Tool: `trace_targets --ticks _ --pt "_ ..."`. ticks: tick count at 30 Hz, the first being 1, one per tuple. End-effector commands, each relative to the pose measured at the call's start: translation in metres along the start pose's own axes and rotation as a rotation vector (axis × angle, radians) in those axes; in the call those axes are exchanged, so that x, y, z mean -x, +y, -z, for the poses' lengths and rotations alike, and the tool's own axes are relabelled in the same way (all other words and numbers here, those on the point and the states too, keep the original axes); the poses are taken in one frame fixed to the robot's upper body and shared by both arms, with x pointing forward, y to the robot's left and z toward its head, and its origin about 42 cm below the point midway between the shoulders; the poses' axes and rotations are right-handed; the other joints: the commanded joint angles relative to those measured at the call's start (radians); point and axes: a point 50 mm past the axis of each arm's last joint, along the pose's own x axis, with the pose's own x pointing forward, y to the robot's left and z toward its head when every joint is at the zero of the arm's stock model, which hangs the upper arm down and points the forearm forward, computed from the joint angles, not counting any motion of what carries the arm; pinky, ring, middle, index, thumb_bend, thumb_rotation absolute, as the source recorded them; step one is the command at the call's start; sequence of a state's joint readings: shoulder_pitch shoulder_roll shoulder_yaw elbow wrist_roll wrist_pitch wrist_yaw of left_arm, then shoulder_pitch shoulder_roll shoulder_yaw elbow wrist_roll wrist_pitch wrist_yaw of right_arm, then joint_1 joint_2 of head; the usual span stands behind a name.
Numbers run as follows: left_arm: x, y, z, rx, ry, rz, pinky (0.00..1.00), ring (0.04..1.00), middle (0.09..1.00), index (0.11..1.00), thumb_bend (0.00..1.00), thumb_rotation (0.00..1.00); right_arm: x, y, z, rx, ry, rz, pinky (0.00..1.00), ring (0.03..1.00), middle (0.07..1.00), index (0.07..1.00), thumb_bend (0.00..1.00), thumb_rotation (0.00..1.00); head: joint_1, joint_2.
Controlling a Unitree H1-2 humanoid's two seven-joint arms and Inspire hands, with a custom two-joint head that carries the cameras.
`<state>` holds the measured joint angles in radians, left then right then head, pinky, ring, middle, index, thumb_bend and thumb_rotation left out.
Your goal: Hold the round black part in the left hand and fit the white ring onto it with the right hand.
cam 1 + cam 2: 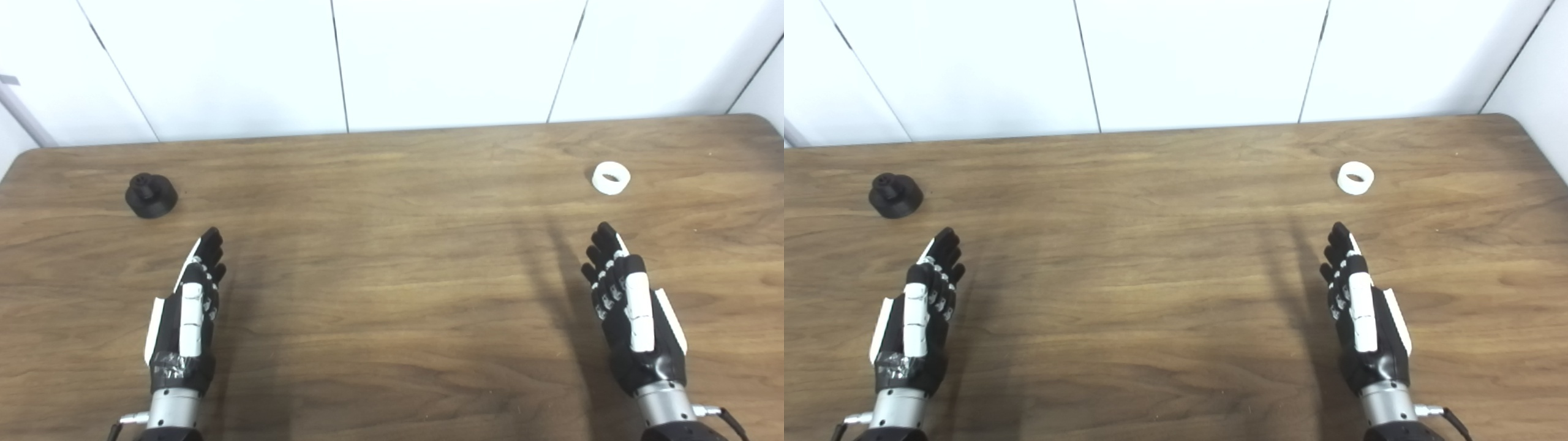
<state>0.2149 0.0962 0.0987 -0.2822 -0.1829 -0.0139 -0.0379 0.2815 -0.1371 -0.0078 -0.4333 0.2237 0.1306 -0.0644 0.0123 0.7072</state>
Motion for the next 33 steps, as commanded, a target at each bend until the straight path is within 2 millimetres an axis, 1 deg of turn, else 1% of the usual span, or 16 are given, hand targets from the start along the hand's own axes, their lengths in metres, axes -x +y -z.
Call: trace_targets --ticks 1,10,15,18,21,22,24,27,29,32,33 --pt "0.01 -0.003 -0.001 -0.003 -0.021 -0.017 1.0 0.994 0.969 0.948 0.6 0.9 0.005 0.01 -0.003 -0.039 -0.044 0.006 1.0 1.0 0.99 0.971 0.46 0.98 0.002 -0.001" --pt "0.01 -0.004 -0.001 -0.012 -0.018 -0.019 1.0 0.994 0.96 0.94 0.62 0.9 0.006 0.01 -0.004 -0.043 -0.044 0.002 1.0 1.0 0.992 0.975 0.44 0.99 0.008 -0.004" --pt "0.012 -0.007 -0.002 -0.013 -0.021 -0.012 1.0 0.996 0.962 0.947 0.61 0.91 0.007 0.008 -0.003 -0.043 -0.033 0.005 1.0 1.0 0.988 0.963 0.44 0.98 0.039 -0.023" --pt "0.013 -0.01 -0.001 -0.008 -0.018 -0.006 1.0 1.0 0.962 0.953 0.57 0.92 0.008 0.005 -0.001 -0.044 -0.027 0.005 1.0 1.0 0.994 0.97 0.42 0.97 0.075 -0.047" --pt "0.014 -0.015 0.002 -0.016 -0.015 -0.005 1.0 0.997 0.963 0.952 0.55 0.94 0.008 0.001 0.002 -0.044 -0.024 0.002 1.0 1.0 0.997 0.97 0.45 0.94 0.142 -0.081" --pt "0.015 -0.017 0.004 -0.021 -0.012 -0.005 1.0 0.993 0.963 0.949 0.55 0.93 0.008 0.0 0.003 -0.039 -0.022 0.002 1.0 1.0 0.997 0.972 0.45 0.94 0.154 -0.087" --pt "0.016 -0.021 0.007 -0.025 -0.009 -0.005 1.0 0.985 0.961 0.943 0.56 0.92 0.008 -0.002 0.005 -0.03 -0.014 0.004 1.0 1.0 0.997 0.975 0.45 0.95 0.2 -0.114" --pt "0.018 -0.027 0.011 -0.023 -0.003 -0.004 1.0 0.978 0.96 0.937 0.55 0.92 0.008 -0.005 0.006 -0.025 -0.012 -0.001 1.0 1.0 1.0 0.979 0.44 0.97 0.243 -0.142" --pt "0.018 -0.033 0.014 -0.018 -0.001 -0.008 1.0 0.976 0.962 0.937 0.55 0.91 0.007 -0.008 0.009 -0.019 -0.013 -0.009 1.0 1.0 0.999 0.981 0.44 0.98 0.284 -0.17" --pt "0.017 -0.039 0.019 -0.015 -0.003 -0.008 1.0 0.973 0.96 0.931 0.53 0.89 0.004 -0.012 0.012 -0.022 -0.01 -0.001 1.0 1.0 1.0 0.988 0.46 1.0 0.315 -0.193" --pt "0.017 -0.04 0.02 -0.015 -0.004 -0.005 1.0 0.978 0.963 0.932 0.52 0.89 0.004 -0.013 0.013 -0.027 -0.003 0.014 0.99 0.979 0.974 0.952 0.5 0.92 0.318 -0.197"
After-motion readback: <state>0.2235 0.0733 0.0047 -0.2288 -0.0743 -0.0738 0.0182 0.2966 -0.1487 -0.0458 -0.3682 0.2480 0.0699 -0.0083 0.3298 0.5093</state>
